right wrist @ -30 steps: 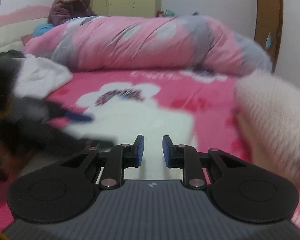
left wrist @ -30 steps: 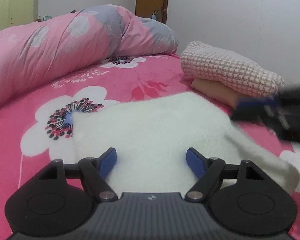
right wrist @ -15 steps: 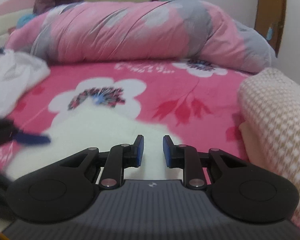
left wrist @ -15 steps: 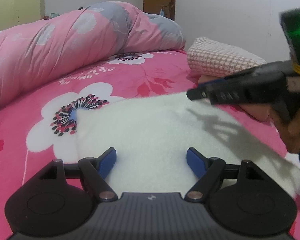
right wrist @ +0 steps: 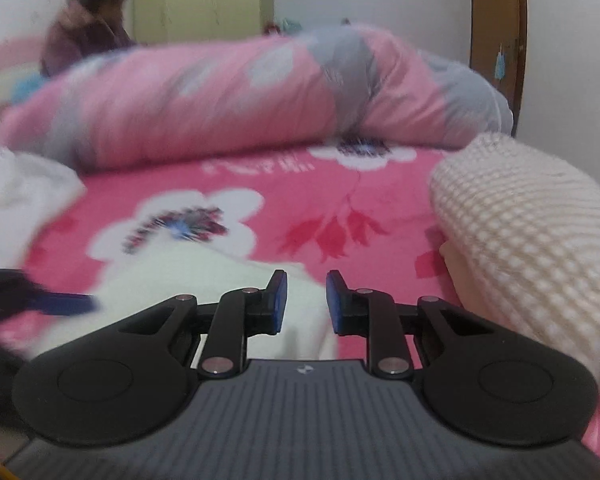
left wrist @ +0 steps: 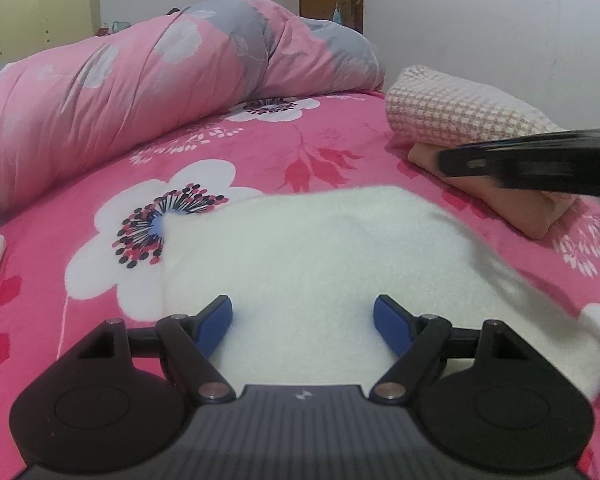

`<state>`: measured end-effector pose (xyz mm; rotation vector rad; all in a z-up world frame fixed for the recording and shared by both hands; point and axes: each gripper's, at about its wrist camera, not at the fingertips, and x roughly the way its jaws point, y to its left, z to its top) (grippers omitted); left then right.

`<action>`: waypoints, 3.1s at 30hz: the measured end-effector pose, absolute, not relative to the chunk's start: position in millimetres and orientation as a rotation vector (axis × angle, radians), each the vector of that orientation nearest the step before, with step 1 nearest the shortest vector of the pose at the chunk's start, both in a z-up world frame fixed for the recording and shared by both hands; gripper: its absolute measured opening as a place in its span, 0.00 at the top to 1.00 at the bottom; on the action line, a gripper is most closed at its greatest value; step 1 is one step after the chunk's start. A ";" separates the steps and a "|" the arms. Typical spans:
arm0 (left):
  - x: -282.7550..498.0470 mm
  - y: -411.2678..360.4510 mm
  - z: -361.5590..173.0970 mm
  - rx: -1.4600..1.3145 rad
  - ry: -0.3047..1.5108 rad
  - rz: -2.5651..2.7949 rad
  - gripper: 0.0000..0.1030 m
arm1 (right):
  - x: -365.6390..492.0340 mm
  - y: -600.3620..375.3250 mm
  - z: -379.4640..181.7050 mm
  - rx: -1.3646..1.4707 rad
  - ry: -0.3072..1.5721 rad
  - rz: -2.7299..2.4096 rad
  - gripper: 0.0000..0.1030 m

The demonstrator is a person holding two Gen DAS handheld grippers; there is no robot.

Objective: Fold clothes

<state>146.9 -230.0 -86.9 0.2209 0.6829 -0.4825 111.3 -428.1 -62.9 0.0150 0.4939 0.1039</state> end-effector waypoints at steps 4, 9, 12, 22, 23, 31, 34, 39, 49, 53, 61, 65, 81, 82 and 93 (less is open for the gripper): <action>145.1 -233.6 -82.3 0.239 0.693 -0.463 0.23 | 80.8 -420.4 -74.9 0.060 0.537 0.183 0.81; 117.9 -235.7 -63.7 0.324 0.624 -0.426 0.24 | 77.8 -416.5 -109.5 0.061 0.582 0.152 0.80; 98.9 -230.2 -55.8 0.324 0.610 -0.416 0.24 | 69.7 -416.6 -95.4 0.084 0.577 0.131 0.79; 74.8 -230.3 -65.2 0.318 0.677 -0.365 0.24 | 3.7 -396.8 -103.3 0.072 0.559 0.230 0.81; 74.6 -230.1 -65.2 0.311 0.682 -0.362 0.24 | 4.2 -397.9 -111.5 0.082 0.569 0.227 0.81; 73.6 -229.7 -64.5 0.313 0.682 -0.351 0.24 | -18.8 -396.3 -89.8 0.088 0.522 0.211 0.81; 73.1 -230.8 -65.0 0.317 0.683 -0.350 0.24 | -17.4 -395.0 -105.8 0.041 0.558 0.196 0.82; 71.8 -233.1 -65.6 0.335 0.673 -0.346 0.23 | -13.0 -394.8 -116.7 0.030 0.584 0.171 0.82; 71.0 -234.5 -66.7 0.347 0.667 -0.341 0.23 | -14.9 -393.0 -120.8 0.039 0.575 0.170 0.82; 71.3 -235.0 -66.7 0.349 0.668 -0.339 0.23 | -15.7 -393.3 -121.6 0.044 0.571 0.170 0.82; 70.4 -237.0 -67.7 0.358 0.665 -0.333 0.23 | -15.6 -394.2 -122.6 0.055 0.565 0.171 0.82; 69.8 -238.3 -67.9 0.363 0.664 -0.330 0.23 | -16.4 -394.7 -123.4 0.059 0.561 0.172 0.82; 69.0 -242.9 -66.9 0.385 0.663 -0.318 0.23 | -17.1 -393.7 -123.9 0.072 0.558 0.171 0.81; 68.5 -243.4 -66.8 0.387 0.662 -0.318 0.23 | -17.2 -393.7 -123.9 0.073 0.558 0.171 0.81; 66.9 -247.0 -68.1 0.399 0.656 -0.312 0.23 | -18.4 -393.2 -124.9 0.078 0.553 0.171 0.81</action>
